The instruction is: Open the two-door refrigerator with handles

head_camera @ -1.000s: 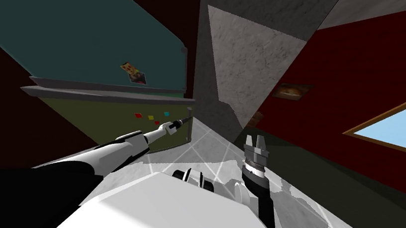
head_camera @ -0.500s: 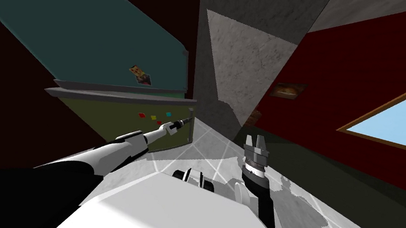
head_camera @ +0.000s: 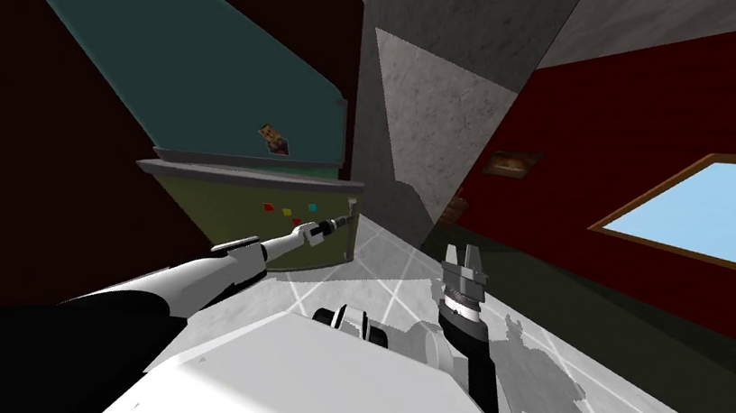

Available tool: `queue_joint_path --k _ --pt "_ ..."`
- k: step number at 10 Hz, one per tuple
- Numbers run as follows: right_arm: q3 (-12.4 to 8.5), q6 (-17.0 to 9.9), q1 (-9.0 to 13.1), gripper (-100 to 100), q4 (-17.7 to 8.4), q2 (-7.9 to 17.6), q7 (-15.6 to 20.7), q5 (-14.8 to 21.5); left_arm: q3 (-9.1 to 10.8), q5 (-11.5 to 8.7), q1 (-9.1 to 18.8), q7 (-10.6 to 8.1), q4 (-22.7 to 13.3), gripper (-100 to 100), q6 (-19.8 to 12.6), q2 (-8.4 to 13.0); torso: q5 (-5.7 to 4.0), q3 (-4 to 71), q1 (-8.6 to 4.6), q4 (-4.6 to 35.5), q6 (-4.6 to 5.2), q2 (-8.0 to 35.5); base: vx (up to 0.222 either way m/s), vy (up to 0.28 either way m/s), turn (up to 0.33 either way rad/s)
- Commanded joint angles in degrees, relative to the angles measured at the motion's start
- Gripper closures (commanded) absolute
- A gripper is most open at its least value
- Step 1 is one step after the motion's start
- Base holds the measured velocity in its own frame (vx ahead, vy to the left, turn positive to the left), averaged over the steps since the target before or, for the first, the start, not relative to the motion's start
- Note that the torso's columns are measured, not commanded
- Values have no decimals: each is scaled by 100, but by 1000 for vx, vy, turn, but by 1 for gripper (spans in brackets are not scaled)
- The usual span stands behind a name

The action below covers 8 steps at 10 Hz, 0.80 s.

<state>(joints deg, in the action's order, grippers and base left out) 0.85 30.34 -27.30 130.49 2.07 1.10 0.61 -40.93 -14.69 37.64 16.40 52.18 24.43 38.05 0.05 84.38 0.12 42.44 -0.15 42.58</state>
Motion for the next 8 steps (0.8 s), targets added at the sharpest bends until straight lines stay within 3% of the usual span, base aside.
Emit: queue_joint_path --k 1,2,3,8 --pt "0 0 0 0 0 0 0 0 -301 -55 74 -117 149 100 113 39 -1 6 2 0 4 -9 -253 73 -26" --pt "0 0 0 0 0 1 0 0 -267 -29 85 -102 36 100 110 12 -2 10 5 4 8 -15 -118 33 -37" --pt "0 0 -2 0 0 0 0 0 -592 -118 99 -123 292 100 226 116 -8 30 -7 5 -2 -50 -175 33 47" --pt "-1 0 -1 0 0 1 0 0 -1311 -356 185 -172 893 100 539 414 0 15 10 0 1 -23 -221 94 28"
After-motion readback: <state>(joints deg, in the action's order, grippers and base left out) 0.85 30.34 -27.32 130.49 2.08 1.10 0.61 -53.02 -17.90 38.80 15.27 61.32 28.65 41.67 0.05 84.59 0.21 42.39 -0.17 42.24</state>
